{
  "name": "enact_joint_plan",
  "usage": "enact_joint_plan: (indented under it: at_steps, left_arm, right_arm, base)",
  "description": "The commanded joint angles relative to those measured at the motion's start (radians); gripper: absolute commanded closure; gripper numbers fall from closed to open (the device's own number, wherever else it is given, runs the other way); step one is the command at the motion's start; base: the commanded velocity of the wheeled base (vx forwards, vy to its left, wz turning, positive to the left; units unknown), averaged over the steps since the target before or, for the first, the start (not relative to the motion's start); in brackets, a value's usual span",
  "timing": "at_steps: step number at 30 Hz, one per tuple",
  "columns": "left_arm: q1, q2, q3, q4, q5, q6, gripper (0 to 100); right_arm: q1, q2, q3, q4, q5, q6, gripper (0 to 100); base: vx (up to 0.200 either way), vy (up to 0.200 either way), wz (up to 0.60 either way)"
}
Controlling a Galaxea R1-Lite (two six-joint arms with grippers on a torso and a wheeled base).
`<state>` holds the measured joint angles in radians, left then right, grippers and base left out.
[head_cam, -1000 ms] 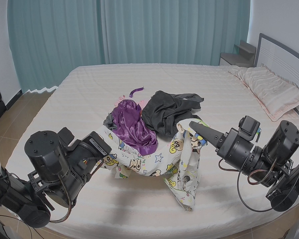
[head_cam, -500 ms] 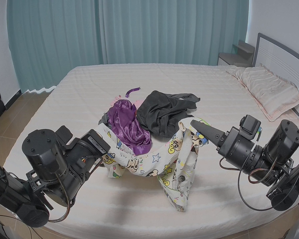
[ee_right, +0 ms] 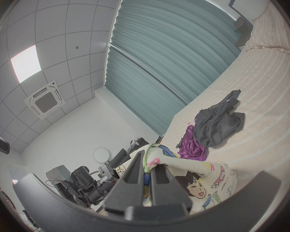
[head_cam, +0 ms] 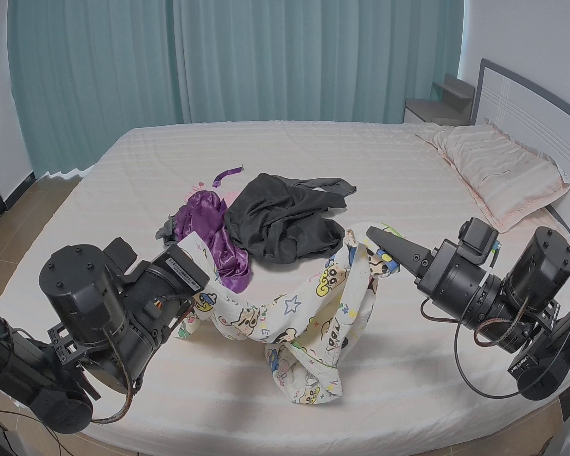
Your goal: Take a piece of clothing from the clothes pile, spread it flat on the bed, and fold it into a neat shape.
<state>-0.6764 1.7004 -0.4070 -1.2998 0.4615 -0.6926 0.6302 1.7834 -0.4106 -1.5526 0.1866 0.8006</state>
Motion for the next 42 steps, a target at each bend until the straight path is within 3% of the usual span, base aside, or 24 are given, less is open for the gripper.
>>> enact_joint_plan:
  at_steps: [1,42]
  left_arm:
    - [0.0,-0.005,0.001,0.001,0.0,0.002,100]
    - [0.001,-0.042,-0.019,0.001,0.002,0.005,100]
  right_arm:
    - [-0.001,-0.004,0.0,-0.015,0.001,-0.001,100]
    - [-0.001,-0.021,0.001,-0.015,0.001,-0.006,100]
  base:
    - [0.0,-0.2,0.0]
    - [0.0,-0.2,0.0]
